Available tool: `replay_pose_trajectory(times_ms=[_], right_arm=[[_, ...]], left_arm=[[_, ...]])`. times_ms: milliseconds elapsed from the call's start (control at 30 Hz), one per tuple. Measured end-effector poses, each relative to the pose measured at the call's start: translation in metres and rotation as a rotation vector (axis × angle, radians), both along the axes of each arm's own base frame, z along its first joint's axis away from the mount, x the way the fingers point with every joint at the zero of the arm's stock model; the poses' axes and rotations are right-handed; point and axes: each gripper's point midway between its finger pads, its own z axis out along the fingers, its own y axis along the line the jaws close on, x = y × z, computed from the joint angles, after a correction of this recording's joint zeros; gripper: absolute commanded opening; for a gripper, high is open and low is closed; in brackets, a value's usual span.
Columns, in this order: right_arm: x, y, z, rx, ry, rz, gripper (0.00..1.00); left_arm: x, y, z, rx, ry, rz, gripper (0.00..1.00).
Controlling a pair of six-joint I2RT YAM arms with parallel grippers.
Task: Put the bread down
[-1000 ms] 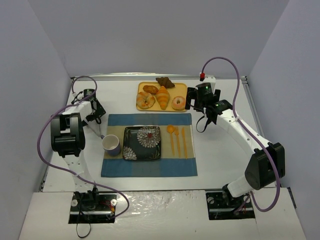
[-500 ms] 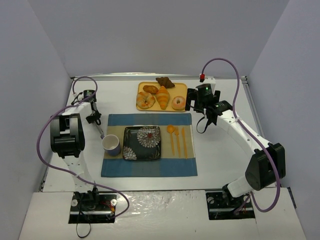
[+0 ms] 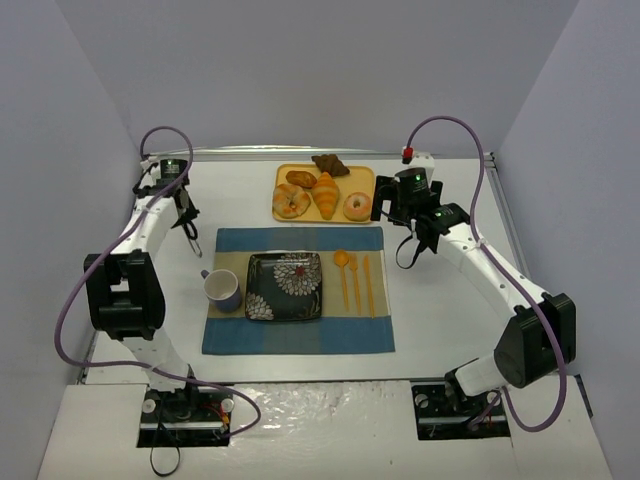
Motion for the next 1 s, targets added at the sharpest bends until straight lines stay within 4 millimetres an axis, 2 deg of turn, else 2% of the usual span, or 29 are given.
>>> replay_pose_trajectory(times_ms=[133, 233, 300, 600, 800, 1000], right_arm=[[-0.002, 0.001, 0.001, 0.010, -0.002, 0.002, 1.00], [-0.002, 0.001, 0.003, 0.013, -0.005, 0.001, 1.00], [-0.003, 0.001, 0.003, 0.015, -0.007, 0.001, 1.00], [-0.005, 0.003, 0.003, 0.018, -0.008, 0.005, 1.00], [-0.008, 0.001, 0.000, 0.015, 0.000, 0.005, 1.00], [-0.009, 0.001, 0.001, 0.016, -0.004, 0.005, 1.00]], left_arm=[[0.015, -0.008, 0.048, 0.014, -0.089, -0.034, 0.01], [0.020, -0.019, 0.073, 0.026, -0.127, -0.064, 0.05], [0.019, -0.030, 0.081, 0.031, -0.128, -0.094, 0.11], [0.004, -0.076, 0.082, 0.047, -0.076, -0.211, 0.44], [0.000, -0.095, 0.086, 0.060, -0.076, -0.259, 0.49], [-0.005, -0.123, 0.087, 0.070, -0.078, -0.330, 0.54]])
